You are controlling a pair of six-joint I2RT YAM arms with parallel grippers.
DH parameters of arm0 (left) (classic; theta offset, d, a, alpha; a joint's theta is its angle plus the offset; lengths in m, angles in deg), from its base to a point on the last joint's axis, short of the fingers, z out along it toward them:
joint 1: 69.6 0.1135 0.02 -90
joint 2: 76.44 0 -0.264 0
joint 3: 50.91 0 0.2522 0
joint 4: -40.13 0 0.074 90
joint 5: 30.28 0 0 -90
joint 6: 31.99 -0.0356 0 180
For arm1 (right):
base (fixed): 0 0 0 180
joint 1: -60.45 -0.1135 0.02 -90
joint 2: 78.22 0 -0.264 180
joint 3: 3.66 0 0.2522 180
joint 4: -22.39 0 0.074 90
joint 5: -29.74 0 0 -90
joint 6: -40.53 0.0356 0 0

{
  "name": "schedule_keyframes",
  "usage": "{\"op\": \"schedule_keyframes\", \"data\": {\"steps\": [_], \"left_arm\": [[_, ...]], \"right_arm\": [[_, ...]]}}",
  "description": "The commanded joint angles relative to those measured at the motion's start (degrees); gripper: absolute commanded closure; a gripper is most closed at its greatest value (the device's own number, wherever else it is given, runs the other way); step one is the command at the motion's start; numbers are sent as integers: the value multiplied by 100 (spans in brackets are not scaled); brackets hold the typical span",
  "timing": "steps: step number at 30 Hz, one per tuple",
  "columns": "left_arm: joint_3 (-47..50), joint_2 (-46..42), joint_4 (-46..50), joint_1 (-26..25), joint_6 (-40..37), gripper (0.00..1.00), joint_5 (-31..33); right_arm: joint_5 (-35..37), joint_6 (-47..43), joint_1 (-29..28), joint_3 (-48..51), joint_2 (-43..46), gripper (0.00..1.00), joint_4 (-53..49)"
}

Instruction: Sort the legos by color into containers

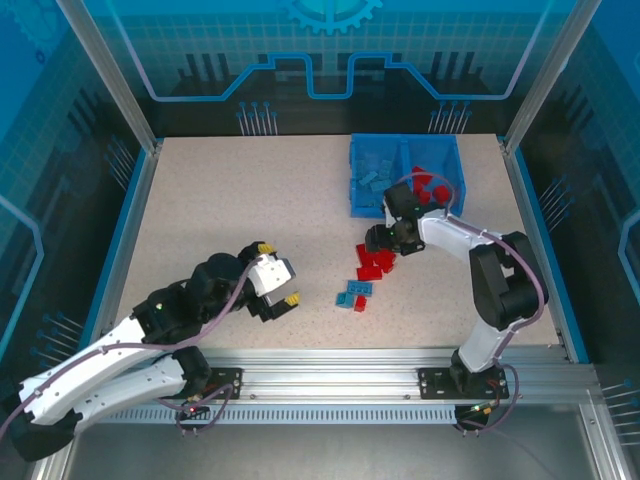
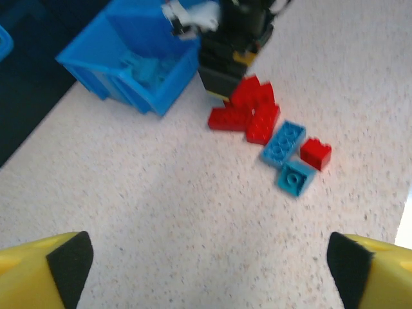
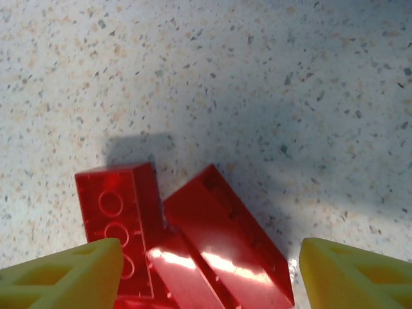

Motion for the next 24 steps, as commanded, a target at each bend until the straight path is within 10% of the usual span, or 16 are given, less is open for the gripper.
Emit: {"op": "schedule_keyframes", "data": {"steps": [1,24], "left_arm": [[-8,-67,-3,14,-409,1,45],[101,-124,40,21,-473,1,-121]], "right_arm": [[47,161,58,-173,-227,39,138],[1034,123,129,358,242,82,91]]}}
